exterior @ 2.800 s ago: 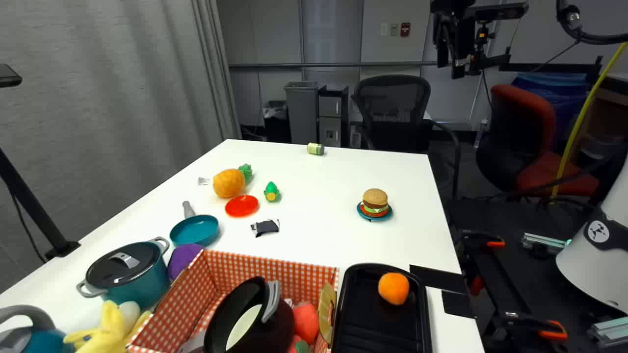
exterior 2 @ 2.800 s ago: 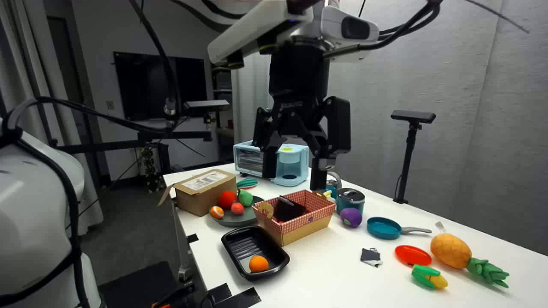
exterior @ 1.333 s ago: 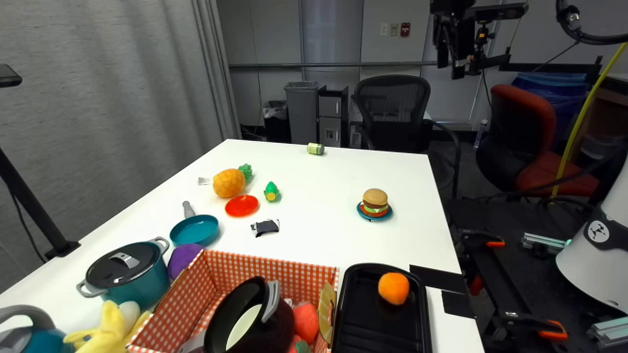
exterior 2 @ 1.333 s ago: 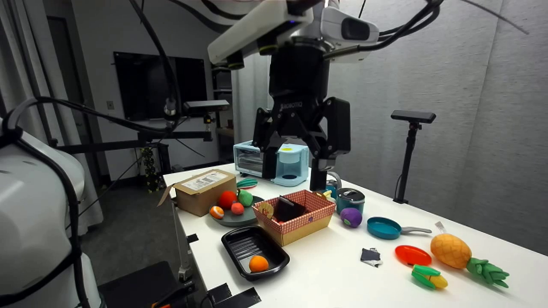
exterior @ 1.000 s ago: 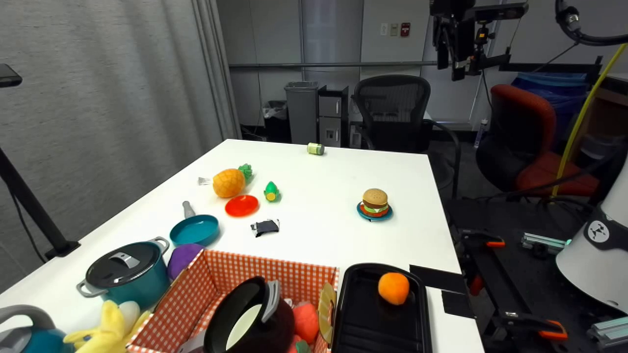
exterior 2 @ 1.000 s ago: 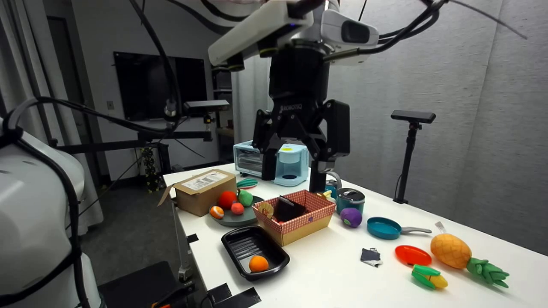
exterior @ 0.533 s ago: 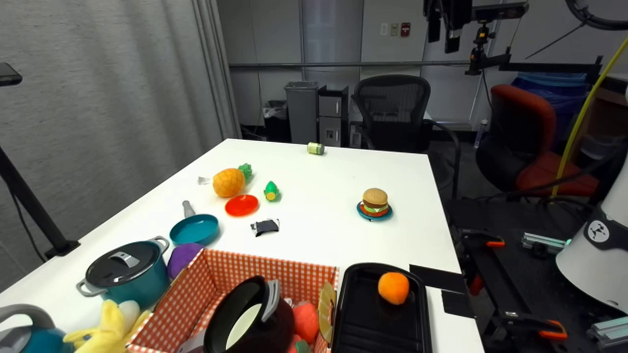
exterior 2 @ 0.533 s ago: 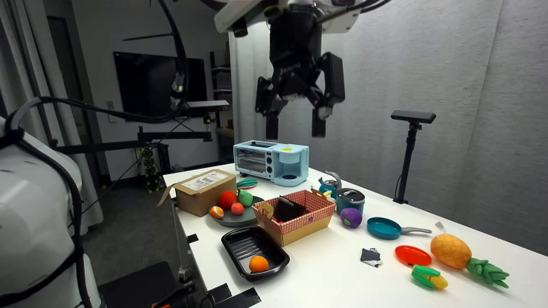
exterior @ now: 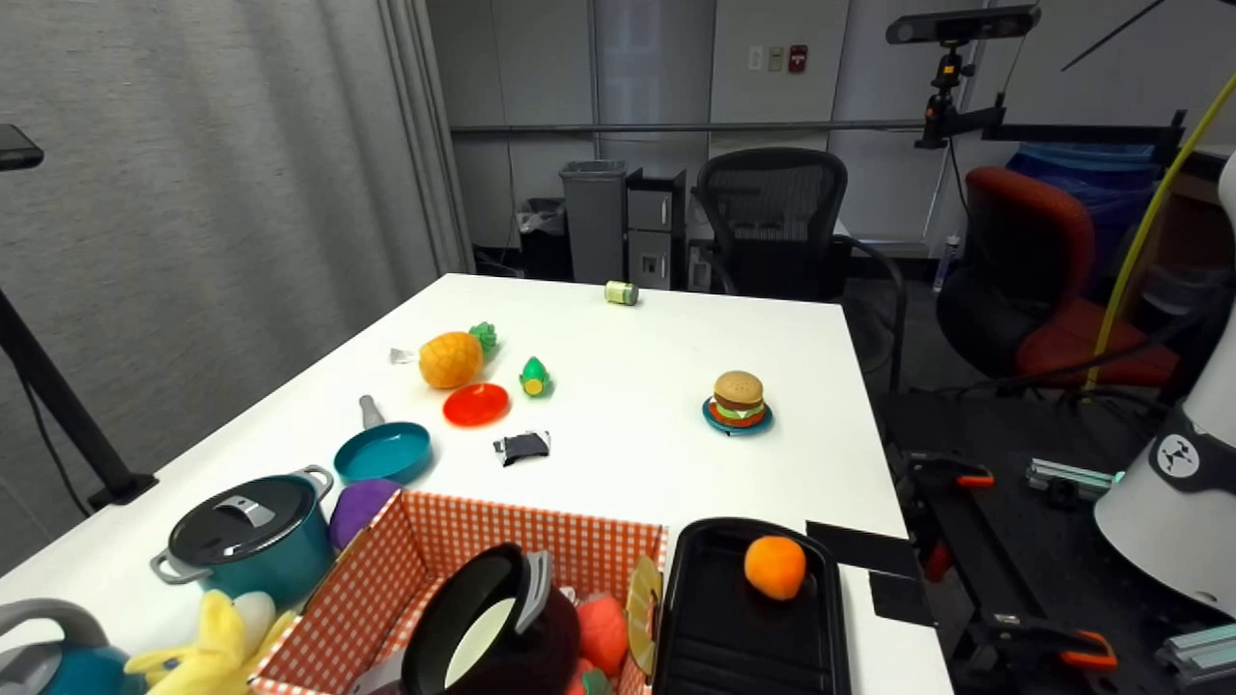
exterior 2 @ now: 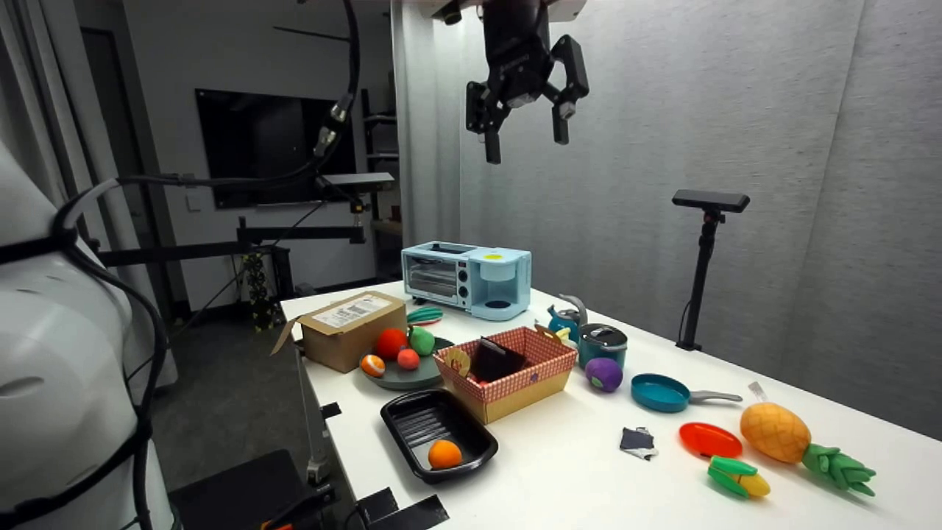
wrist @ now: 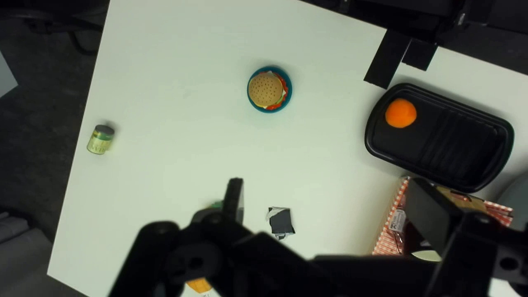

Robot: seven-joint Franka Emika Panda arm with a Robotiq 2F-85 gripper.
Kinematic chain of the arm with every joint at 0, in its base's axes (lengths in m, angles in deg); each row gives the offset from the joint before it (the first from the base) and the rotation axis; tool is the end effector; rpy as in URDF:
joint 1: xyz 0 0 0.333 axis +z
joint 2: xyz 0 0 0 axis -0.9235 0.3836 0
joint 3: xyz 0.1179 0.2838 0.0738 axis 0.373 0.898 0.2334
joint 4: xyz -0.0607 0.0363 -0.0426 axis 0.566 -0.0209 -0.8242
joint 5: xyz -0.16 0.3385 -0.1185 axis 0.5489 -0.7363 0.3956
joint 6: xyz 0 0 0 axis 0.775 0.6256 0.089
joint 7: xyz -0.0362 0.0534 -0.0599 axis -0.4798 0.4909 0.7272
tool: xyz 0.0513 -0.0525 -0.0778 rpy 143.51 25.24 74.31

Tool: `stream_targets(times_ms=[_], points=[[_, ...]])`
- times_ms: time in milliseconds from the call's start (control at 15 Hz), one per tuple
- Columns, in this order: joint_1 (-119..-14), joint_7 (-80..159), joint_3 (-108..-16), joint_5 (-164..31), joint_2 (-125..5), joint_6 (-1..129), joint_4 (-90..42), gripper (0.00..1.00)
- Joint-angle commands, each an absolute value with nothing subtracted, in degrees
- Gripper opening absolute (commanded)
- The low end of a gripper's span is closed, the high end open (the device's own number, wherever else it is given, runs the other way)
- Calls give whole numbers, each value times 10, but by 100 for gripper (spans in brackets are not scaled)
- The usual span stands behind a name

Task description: Remove the pot from the box and pick up the orange plush toy

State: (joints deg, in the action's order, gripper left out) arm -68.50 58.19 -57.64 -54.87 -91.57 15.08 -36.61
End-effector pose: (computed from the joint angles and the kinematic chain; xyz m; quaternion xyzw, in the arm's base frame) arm 0.4601 -0.0342 0.6306 0.9849 0.1098 -0.0576 0.1204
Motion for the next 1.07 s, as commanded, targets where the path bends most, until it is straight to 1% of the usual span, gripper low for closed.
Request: stream_targets(times_ms=[0, 400, 600, 667, 733, 1000], points=[[-674, 553, -575, -577, -825, 139, -268, 100], [-656, 467, -547, -555, -737, 177, -215, 100], [-639, 411, -534, -565, -705, 221, -198, 96], [-632, 395, -530, -563, -696, 228, -193, 93], [-625, 381, -527, -561, -686, 235, -187, 94], [-604, 325, -521, -563, -664, 263, -176, 91]])
